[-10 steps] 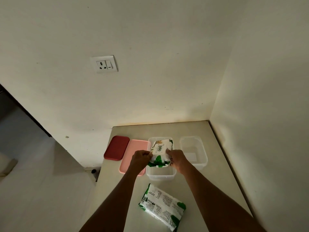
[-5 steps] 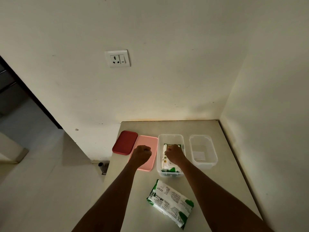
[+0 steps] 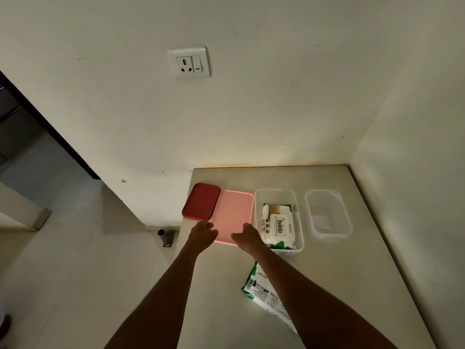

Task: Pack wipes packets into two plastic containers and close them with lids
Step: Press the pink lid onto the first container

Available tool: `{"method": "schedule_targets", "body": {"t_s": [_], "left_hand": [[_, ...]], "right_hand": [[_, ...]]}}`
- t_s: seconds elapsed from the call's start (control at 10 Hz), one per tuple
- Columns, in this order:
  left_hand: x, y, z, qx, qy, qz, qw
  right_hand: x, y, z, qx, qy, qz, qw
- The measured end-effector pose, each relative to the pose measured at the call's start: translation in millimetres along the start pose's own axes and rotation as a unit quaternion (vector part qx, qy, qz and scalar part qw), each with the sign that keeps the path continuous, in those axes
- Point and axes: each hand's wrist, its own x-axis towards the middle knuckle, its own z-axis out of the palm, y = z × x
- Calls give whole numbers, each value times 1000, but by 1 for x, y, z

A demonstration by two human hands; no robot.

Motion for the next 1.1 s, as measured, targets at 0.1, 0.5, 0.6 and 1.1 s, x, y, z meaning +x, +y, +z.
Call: {"method": "schedule_targets", "body": {"t_s": [0.1,0.5,0.6,1.1], "left_hand": [[8,-10,-2,6,-12,-12,1000],[49,-23,5,-29,-37,-19,999],[58,-21,11,-23,-18,-17,999],[52,-12,30,-220,-31,-72,972]], "right_hand": [[11,0,11,13,-14,45,999],[52,-16,33,157,-79,69,982],[57,-25,30,149,-49,61,986],[41,-16,-6,-134,216,-44,966]]}}
